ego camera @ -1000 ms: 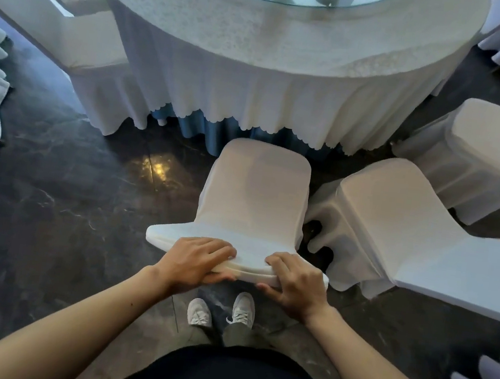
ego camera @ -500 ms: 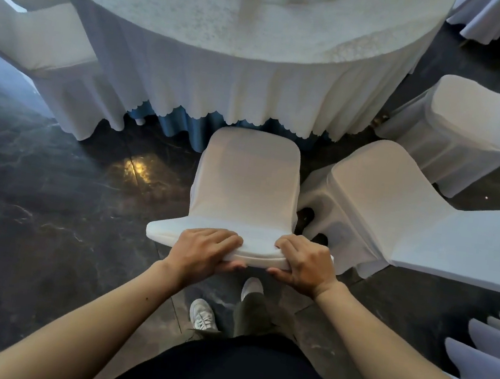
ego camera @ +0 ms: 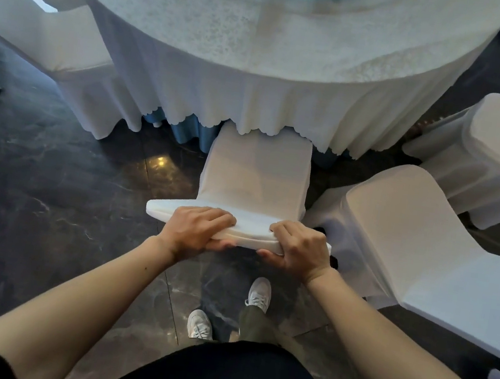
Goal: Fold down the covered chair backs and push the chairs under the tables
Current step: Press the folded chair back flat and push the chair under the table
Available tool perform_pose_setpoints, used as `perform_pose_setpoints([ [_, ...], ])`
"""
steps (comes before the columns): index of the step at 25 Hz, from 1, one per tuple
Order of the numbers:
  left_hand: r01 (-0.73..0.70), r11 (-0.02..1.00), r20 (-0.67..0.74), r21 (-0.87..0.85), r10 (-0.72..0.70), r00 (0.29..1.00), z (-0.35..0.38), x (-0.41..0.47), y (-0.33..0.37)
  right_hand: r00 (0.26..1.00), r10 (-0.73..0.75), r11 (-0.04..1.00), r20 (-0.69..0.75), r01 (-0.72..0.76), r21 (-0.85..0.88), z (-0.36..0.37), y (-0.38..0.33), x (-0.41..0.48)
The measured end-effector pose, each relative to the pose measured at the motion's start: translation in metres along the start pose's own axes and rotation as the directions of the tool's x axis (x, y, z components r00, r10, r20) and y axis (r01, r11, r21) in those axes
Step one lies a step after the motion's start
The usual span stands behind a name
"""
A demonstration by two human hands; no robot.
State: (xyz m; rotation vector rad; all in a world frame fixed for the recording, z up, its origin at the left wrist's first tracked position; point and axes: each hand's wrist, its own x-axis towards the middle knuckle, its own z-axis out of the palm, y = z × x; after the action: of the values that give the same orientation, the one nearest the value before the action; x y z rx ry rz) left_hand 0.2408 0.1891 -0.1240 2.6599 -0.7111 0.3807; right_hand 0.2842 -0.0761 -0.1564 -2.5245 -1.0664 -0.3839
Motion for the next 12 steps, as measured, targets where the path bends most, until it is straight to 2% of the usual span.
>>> perform_pose_setpoints([
  [7, 0.043, 0.999, 0.055, 0.007, -0.043, 0.998, 0.004, 0.049, -0.042, 1.0, 0.007, 1.0, 0.027, -0.007, 0.0, 0.01, 0.04, 0.056],
  [12, 0.146, 0.989, 0.092, 0.027, -0.148, 0.985, 0.001, 0.073, -0.069, 1.0, 0.01, 1.0, 0.023, -0.01, -0.006, 0.02, 0.058, 0.097],
])
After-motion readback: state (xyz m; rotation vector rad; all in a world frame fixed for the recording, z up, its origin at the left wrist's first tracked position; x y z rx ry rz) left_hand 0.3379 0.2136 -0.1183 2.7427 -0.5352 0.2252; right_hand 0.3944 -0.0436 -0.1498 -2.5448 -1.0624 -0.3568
